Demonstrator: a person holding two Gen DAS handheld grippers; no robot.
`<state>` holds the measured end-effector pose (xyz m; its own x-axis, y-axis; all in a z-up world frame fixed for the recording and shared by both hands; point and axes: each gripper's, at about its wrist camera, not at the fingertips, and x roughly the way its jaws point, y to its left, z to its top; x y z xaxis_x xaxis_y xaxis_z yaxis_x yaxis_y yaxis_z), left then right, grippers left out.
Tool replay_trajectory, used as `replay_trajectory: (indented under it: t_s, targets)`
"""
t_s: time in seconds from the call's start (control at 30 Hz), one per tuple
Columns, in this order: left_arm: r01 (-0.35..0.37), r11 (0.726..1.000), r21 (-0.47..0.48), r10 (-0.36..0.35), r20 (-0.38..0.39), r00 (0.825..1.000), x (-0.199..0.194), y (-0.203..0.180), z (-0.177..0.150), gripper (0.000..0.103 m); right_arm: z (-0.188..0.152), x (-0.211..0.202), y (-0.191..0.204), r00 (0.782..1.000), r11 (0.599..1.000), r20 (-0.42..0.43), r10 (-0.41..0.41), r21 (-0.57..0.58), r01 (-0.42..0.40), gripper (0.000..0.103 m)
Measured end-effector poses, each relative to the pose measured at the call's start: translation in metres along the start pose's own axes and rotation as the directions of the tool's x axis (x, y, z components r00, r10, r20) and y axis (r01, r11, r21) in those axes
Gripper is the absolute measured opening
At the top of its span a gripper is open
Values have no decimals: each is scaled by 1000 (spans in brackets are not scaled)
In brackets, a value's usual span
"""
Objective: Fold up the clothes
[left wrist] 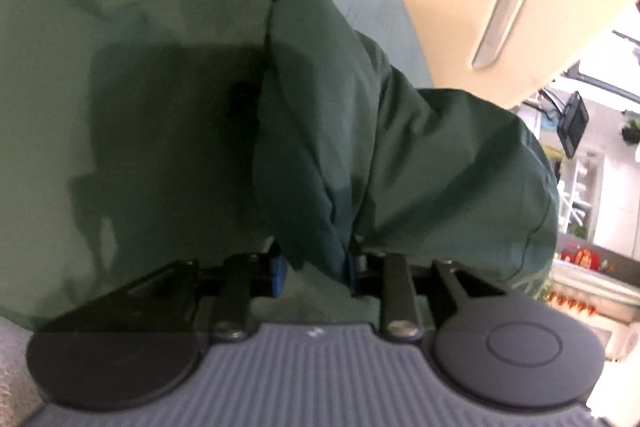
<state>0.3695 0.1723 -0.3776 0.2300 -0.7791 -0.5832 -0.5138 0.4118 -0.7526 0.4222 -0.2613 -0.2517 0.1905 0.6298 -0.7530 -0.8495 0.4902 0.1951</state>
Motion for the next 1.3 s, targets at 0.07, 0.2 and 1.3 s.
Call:
replay_trajectory:
  t_s: [0.07,0.2,1.3]
  targets:
    - [6,1000,-20,-6,2,1000,-4,1,5,30,1,3,14,996,997,72,-43,-65,48,26]
    - [42,996,-83,-41,9,999,-13,2,15,30,3,16,53,990,871,44,-131,-472,136,103]
    - [-230,907,354,251,-13,968,-46,-103,0,54,-32,227,75,900,990,-416,130,100,-96,5]
